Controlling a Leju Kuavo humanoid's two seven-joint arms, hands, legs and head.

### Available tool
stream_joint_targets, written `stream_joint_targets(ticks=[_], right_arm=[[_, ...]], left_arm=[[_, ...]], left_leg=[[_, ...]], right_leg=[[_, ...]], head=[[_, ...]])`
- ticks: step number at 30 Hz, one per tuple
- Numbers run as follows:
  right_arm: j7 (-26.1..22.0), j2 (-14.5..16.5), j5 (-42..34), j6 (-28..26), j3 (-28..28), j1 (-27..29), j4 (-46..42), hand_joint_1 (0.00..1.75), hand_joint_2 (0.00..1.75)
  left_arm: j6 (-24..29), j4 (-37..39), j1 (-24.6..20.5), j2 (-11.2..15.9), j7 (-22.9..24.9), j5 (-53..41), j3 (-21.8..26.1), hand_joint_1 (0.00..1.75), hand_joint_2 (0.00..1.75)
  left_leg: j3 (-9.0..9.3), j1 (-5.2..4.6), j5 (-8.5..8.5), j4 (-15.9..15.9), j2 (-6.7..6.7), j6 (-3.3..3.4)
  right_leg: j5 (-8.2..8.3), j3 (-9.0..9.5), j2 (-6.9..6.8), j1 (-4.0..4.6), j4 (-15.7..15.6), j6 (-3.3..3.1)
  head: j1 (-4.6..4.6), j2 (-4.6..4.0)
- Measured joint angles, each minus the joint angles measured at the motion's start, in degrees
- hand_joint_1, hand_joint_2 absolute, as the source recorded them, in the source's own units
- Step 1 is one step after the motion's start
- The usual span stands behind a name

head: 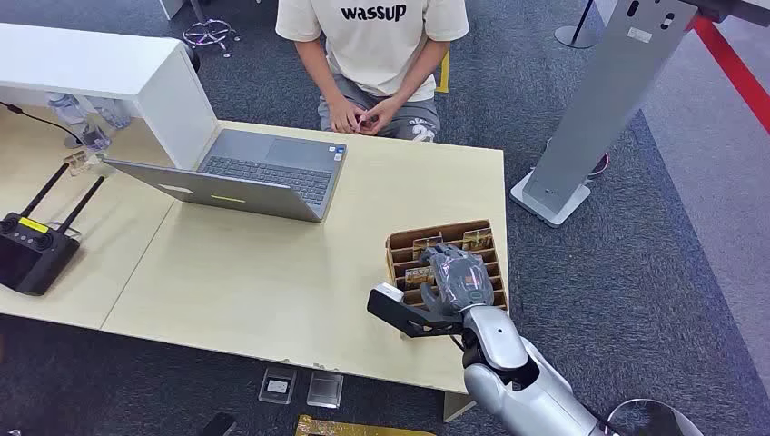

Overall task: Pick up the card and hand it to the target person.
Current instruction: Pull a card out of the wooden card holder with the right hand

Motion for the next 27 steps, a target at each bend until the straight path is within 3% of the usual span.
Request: stream_joint_targets(ticks=[22, 25, 27], right_arm=[[-0.29, 0.0, -1.07, 0.32, 0.0, -0.05, 1.99, 0.88, 1.75], [-0.43, 0.02, -1.22, 0.33, 0.0, -0.11, 2.29, 0.93, 1.75], [-0.5, 0.02, -1.32, 0.33, 0.01, -0.22, 2.45, 1.08, 1.75]], left_arm=[[0.05, 0.0, 0.0, 0.0, 0.22, 0.36, 0.0, 0.0, 0.0], [0.05, 0.0, 0.0, 0.0, 0.44, 0.55, 0.0, 0.0, 0.0], [0.05, 0.0, 0.0, 0.0, 0.52, 0.64, 0.0, 0.0, 0.0]], left_leg=[[0.0, 0.0, 0.0, 0.0, 0.0, 0.0], [0.0, 0.0, 0.0, 0.0, 0.0, 0.0], [0.0, 0.0, 0.0, 0.0, 0.0, 0.0]], right_leg=[[0.0, 0.0, 0.0, 0.0, 0.0, 0.0], [0.0, 0.0, 0.0, 0.0, 0.0, 0.0], [0.0, 0.0, 0.0, 0.0, 0.0, 0.0]], head=[[0.02, 0.0], [0.01, 0.0], [0.01, 0.0]])
